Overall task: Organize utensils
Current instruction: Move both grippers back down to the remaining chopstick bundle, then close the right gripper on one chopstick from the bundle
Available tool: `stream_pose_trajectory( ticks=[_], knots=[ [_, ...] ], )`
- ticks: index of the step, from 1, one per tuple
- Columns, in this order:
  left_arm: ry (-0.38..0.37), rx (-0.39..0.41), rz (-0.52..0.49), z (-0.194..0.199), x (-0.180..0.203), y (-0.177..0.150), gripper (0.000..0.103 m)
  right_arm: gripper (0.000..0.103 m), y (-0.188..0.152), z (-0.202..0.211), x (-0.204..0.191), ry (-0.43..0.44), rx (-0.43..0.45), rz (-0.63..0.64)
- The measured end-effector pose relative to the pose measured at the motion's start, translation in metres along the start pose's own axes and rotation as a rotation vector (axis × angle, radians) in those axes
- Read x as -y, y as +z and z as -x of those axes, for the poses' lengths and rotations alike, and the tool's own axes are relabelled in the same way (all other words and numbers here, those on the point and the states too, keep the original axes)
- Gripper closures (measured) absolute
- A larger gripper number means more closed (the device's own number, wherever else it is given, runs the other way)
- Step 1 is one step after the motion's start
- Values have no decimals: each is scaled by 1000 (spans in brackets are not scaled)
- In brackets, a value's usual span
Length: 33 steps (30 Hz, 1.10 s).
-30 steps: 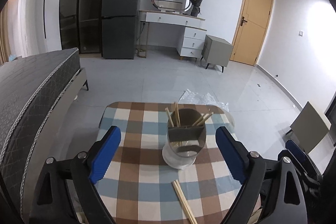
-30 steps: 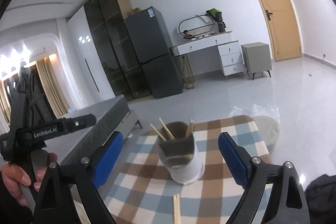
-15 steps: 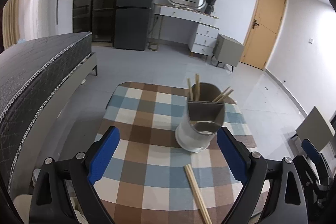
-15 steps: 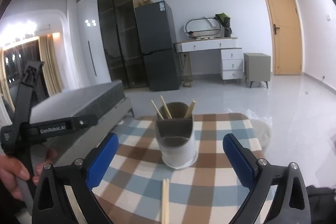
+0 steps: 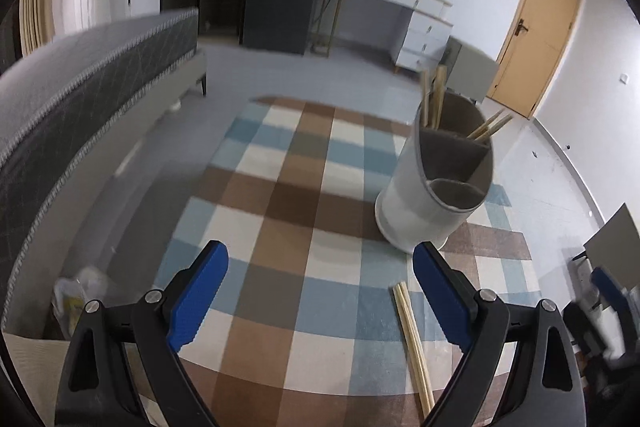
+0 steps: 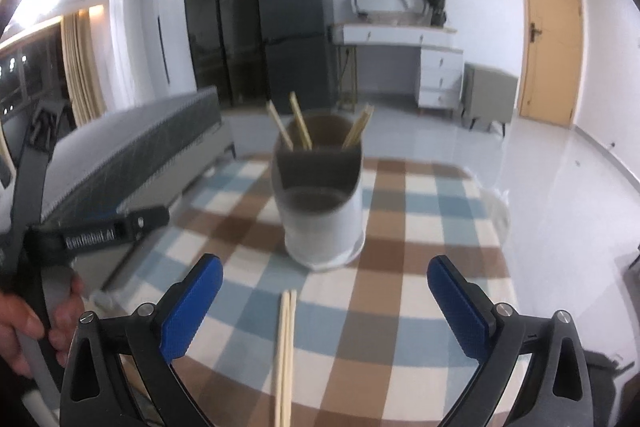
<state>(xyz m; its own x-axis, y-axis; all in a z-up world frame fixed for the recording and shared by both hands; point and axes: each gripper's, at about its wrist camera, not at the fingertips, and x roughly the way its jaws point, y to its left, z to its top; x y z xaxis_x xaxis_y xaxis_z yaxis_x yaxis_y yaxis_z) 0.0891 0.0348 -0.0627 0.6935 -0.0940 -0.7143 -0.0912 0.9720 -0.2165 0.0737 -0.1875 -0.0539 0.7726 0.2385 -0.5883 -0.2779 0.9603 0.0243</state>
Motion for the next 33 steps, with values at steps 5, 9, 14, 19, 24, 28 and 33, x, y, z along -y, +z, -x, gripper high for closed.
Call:
stream_pose_trajectory(
  ticks=[5,9,14,19,24,28,33],
  knots=[
    [26,-35,33,-10,-5,5,12,3,-5,-27,-1,10,-92,6],
    [41,-45,37,-14,-8,8,12,13,-6,-53,0,11,-180,8],
    [60,-84,72,-25,-19,11,12,26,-5,-96,-11,24,-291,115],
    [80,-134,117,-36,-30,12,12,40,-16,-132,-19,51,-404,148],
    [101,-153,137,-42,-37,11,12,60,-27,-158,-13,61,-491,97],
    [91,-185,149,-48,-38,10,12,60,-30,-165,-12,88,-507,68],
    [91,-194,139,-49,-37,9,12,61,-34,-174,-18,106,-532,74]
  ],
)
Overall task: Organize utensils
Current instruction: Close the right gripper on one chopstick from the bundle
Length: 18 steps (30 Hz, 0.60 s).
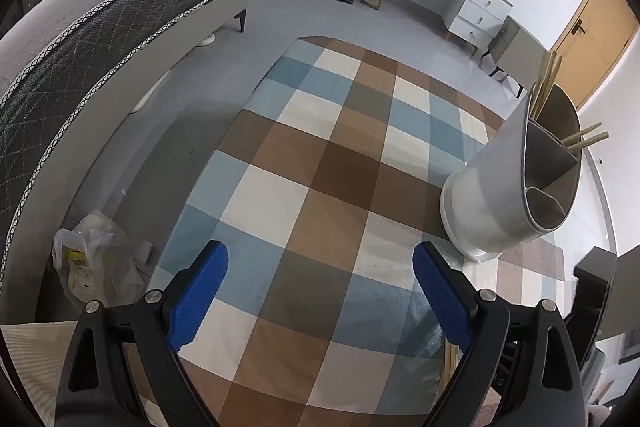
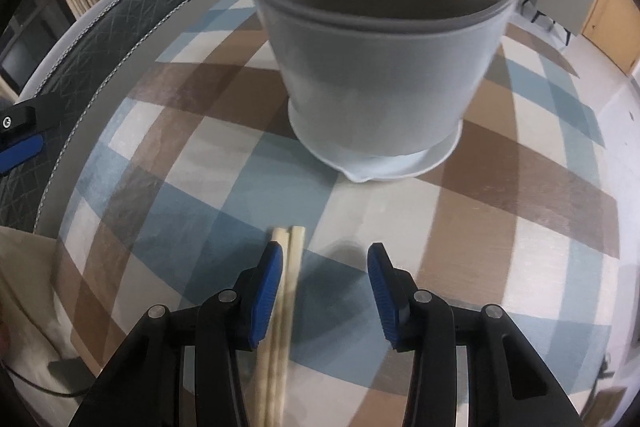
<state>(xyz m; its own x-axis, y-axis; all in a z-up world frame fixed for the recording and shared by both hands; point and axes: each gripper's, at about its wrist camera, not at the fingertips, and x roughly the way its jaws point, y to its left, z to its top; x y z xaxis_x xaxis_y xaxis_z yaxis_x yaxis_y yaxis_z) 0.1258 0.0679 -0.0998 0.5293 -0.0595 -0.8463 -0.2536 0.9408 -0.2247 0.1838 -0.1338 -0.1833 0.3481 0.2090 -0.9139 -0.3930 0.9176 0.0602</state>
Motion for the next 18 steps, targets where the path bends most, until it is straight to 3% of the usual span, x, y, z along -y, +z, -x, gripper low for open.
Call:
stream_pose_trajectory(
  ticks=[7,11,18],
  knots=[
    [7,-17,4,-2,0,0,12,61,2,-2,-1,-16,4,1],
    [8,-26,6,-4,-1,-1,12,70,2,-2,4,-23,5,-16],
    [15,-42,16,-7,-4,-2,12,72,4,-2,2,-51,8,2]
  ],
)
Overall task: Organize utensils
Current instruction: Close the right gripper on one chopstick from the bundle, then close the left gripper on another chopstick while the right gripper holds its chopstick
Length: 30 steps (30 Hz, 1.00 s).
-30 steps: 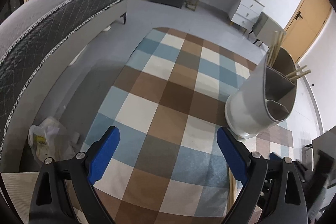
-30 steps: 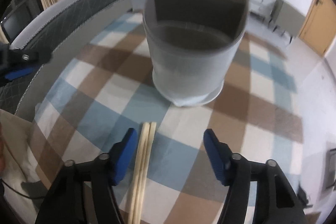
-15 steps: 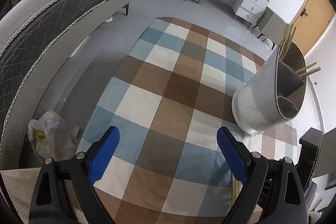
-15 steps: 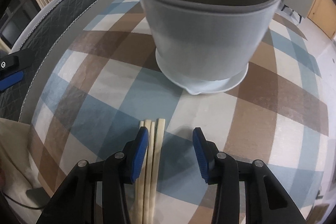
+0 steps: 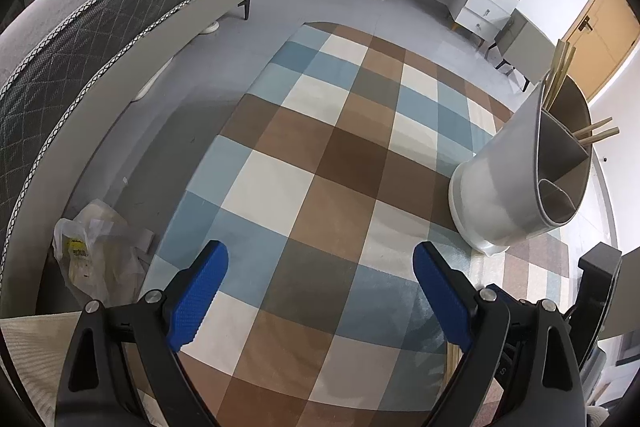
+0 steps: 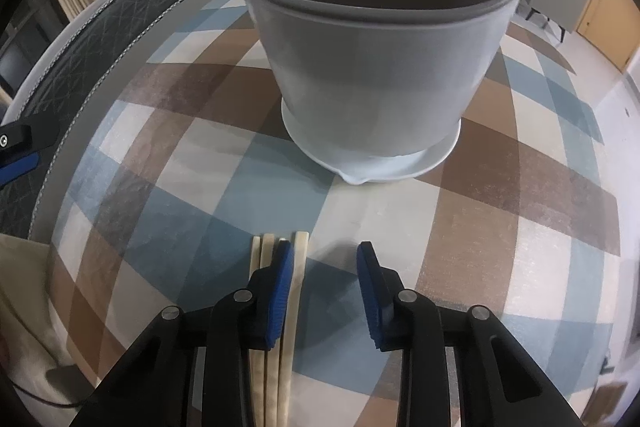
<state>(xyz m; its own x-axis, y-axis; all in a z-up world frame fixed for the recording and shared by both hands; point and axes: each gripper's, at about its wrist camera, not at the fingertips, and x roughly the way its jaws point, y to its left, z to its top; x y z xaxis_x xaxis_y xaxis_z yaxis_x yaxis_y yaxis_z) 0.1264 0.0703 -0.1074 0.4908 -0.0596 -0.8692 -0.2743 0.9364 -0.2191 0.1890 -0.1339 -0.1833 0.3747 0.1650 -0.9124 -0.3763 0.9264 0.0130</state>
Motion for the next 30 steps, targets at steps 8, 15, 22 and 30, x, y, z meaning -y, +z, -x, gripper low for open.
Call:
stream_pose_trajectory(
  ticks=[8,15,22,30],
  knots=[
    [8,-11,0,-3,-2,-1,12,89,1,-5,-26,-42,32,67],
    [25,-25,-24,-7,2,-3,12,98,3,0,-13,-2,44,-4],
    [-52,-104,-95,-19,25,-17,12,98,-5,45,43,90,161,-226],
    [-91,-242,-234,-41,66,-53,12,98,-35,94,102,220,279,-482]
  ],
)
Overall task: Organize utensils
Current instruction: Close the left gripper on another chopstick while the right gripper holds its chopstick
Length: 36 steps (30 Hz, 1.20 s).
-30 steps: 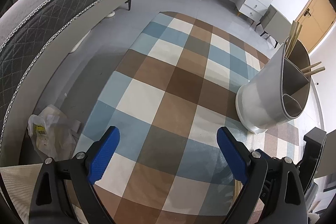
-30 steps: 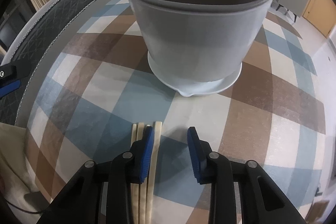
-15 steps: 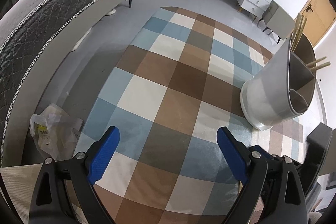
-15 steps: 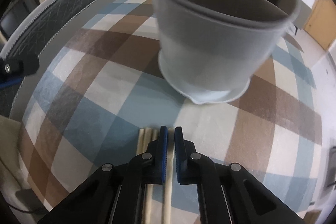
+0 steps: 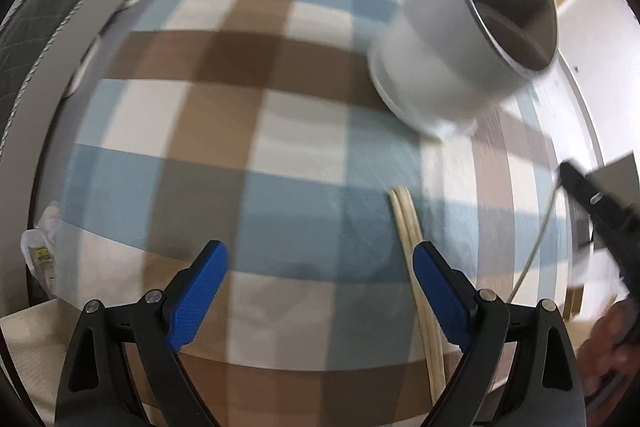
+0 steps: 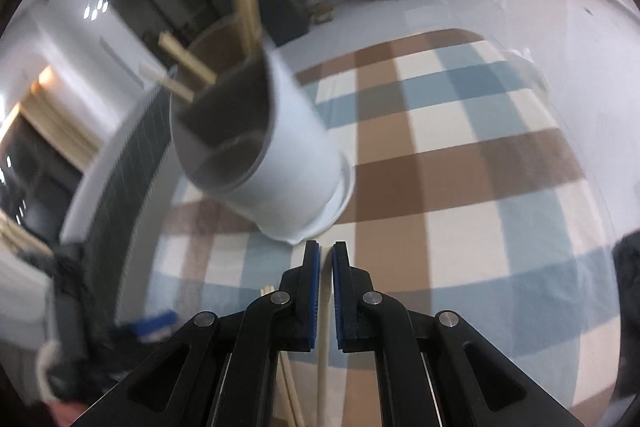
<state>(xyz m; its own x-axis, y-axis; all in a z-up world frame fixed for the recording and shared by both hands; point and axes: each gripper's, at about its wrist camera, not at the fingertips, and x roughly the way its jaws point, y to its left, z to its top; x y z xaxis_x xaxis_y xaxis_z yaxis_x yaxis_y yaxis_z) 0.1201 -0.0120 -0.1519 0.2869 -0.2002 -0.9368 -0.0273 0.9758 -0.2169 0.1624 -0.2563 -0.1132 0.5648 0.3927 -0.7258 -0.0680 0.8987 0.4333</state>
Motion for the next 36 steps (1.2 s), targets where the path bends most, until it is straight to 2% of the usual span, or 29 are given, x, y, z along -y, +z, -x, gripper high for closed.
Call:
stream_pose_trajectory(
  ticks=[6,9,15,17,19,25,28,32,35,36],
  knots=[
    [82,11,-63,-7,17,-12,12,98,-5,32,21,23,55,-82],
    [82,21,-74,-5,24,-16,12,98,-10,37,19,16,53,-61],
    [174,-9,-103,-21,37,-21,12,98,-14,51,22,27,76,-64],
    [168,11,-96,-19,36,-25,12,98,-13,53,24,38,84,-74],
    [206,18,-102,-18,36,-27,12,98,-12,53,23,39,85,-70],
    [211,14,-123,-14,38,-29,12,98,-11,51,14,47,89,-39],
    [239,-18,-117,-18,41,-25,11,98,-10,51,13,45,89,-42],
    [231,-10,-113,-27,45,-14,14,98,-10,51,17,42,88,-64],
    [186,-14,-115,-26,48,-6,41,98,-8,51,17,41,91,-69],
    [174,-16,-117,-25,51,-5,57,98,-8,51,16,42,92,-67]
  ],
)
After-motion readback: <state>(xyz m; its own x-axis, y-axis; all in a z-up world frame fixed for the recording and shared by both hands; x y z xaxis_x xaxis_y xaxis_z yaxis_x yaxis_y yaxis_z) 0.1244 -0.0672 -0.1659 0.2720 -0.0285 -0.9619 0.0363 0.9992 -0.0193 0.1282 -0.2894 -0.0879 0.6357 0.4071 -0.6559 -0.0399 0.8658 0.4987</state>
